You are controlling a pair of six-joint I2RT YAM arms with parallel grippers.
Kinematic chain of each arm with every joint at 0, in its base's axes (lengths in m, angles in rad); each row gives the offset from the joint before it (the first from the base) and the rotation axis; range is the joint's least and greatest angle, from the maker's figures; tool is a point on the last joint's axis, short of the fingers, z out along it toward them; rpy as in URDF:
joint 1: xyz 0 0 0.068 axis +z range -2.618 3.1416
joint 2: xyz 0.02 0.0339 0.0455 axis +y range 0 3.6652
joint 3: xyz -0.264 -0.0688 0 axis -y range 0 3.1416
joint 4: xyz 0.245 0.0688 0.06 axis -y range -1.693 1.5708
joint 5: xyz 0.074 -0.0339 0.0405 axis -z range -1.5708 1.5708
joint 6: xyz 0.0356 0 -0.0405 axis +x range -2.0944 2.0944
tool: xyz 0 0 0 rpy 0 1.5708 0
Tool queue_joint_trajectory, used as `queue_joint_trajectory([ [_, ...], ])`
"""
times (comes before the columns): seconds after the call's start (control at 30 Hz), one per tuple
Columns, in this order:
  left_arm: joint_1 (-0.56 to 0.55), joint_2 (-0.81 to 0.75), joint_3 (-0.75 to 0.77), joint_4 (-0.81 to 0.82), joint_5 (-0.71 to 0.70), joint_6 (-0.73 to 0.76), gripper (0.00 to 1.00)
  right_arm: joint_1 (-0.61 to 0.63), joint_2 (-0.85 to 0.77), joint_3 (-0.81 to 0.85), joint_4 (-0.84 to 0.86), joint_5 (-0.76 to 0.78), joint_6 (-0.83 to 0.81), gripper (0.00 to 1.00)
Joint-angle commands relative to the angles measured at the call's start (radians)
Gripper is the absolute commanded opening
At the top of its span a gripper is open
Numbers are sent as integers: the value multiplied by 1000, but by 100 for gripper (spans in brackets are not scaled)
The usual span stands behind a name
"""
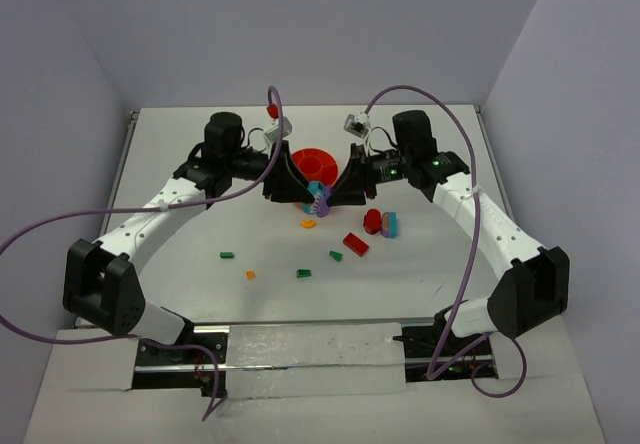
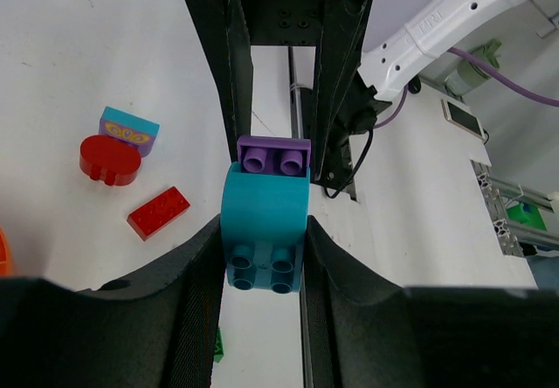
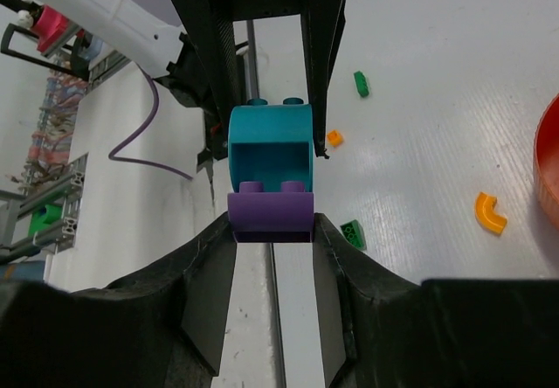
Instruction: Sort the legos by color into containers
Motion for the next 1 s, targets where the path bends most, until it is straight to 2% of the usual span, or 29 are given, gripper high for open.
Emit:
queue_joint_trajectory([
  [0.0,-14,-13,14,-43,9,58,29,23,1,61,-50,2,-36,3],
  [0.07,-16,-7,33,-95,8,95,48,36,-7,59,-73,31,-65,0],
  [0.27,-18,19,115,-237,14,243,59,54,-9,55,-112,55,-118,0],
  [0.37,-19,26,133,-278,25,283,59,54,-10,53,-119,61,-126,0],
  [0.57,-31,32,157,-378,20,388,34,55,-10,56,-131,68,-137,0],
  [0.67,-38,33,171,-421,8,439,39,55,-12,55,-131,70,-140,0],
  [0.73,-46,38,178,-463,-3,465,49,55,-14,53,-129,73,-140,0],
  [0.8,-50,42,184,-483,-17,487,53,56,-15,53,-131,74,-145,0],
  [0.9,-55,44,182,-483,-24,489,52,58,-18,55,-133,79,-148,0],
  [0.97,-56,48,184,-482,-24,487,43,63,-22,54,-136,87,-152,0],
])
